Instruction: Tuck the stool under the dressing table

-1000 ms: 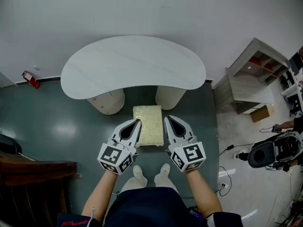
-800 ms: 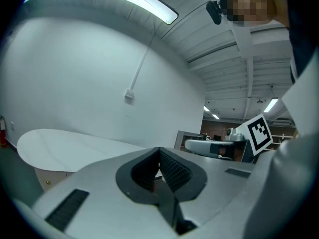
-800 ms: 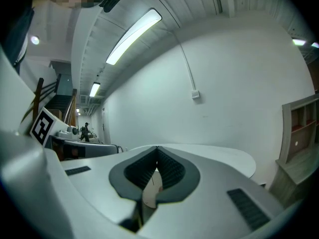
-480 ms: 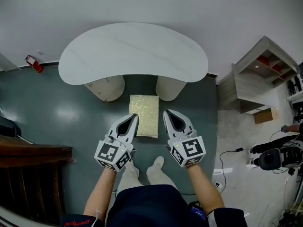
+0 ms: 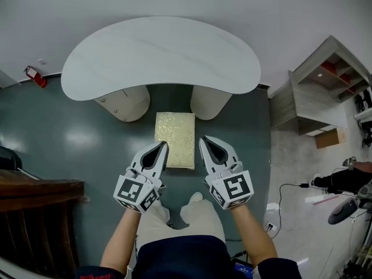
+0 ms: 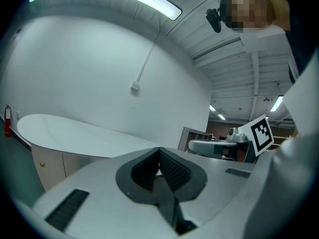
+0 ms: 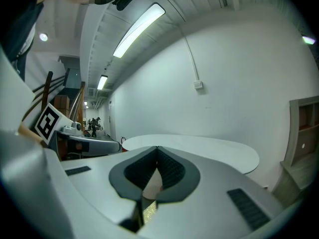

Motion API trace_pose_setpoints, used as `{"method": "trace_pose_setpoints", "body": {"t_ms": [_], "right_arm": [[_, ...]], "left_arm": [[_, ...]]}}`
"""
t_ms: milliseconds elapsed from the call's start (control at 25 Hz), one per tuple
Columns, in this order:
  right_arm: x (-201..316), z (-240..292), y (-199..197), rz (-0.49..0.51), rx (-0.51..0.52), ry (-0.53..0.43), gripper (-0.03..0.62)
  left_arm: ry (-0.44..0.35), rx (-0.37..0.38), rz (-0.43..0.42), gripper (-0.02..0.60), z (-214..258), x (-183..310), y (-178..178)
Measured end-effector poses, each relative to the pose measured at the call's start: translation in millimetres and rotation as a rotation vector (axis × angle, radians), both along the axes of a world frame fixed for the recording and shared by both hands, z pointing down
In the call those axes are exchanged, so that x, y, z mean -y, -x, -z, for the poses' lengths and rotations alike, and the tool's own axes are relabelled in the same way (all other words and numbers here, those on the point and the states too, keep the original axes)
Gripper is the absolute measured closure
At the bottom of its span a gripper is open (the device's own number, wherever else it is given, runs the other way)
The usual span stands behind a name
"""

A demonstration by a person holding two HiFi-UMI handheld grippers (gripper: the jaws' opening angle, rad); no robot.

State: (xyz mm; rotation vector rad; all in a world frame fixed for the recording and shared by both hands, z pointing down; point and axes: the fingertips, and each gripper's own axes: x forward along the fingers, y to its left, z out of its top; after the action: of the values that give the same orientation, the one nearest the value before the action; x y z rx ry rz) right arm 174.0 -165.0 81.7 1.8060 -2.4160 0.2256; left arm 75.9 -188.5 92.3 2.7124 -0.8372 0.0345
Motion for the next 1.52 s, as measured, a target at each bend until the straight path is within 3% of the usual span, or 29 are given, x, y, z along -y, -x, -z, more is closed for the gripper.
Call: {"method": "trace_pose_setpoints", "body": {"t_ms": [160, 520, 640, 840, 1200, 1520], "right_arm": [[4.7, -38.6, 3.9, 0.009, -0.007, -0.006, 0.58], [26.4, -130.8, 6.9, -0.002, -0.003, 0.004, 0.579], [35.8, -157.0, 7.6, 0.003, -0.01, 0.009, 0.579], [51.4, -196.8, 7.2, 0.017, -0.035, 0.0, 0.58], [78.0, -287.1, 13.3, 0.017, -0.032, -0.014, 0.579], [87.9, -346.2, 14.3, 0.031, -0.023, -0.056, 0.58]], "left_arm": [[-0.008, -0.038, -0.004, 0.572, -32.2, 2.2, 4.1], [0.001, -0.024, 0.018, 0.572, -126.7, 21.7, 20.2], [0.028, -0.029, -0.008, 0.572, -155.9, 26.9, 19.5], [0.006, -0.012, -0.043, 0.572, -196.8, 39.4, 21.2], [-0.011, 0.008, 0.01, 0.572, -285.3, 68.1, 38.5], [-0.038, -0.017, 0.032, 0.572, -341.5, 76.3, 40.8]]}}
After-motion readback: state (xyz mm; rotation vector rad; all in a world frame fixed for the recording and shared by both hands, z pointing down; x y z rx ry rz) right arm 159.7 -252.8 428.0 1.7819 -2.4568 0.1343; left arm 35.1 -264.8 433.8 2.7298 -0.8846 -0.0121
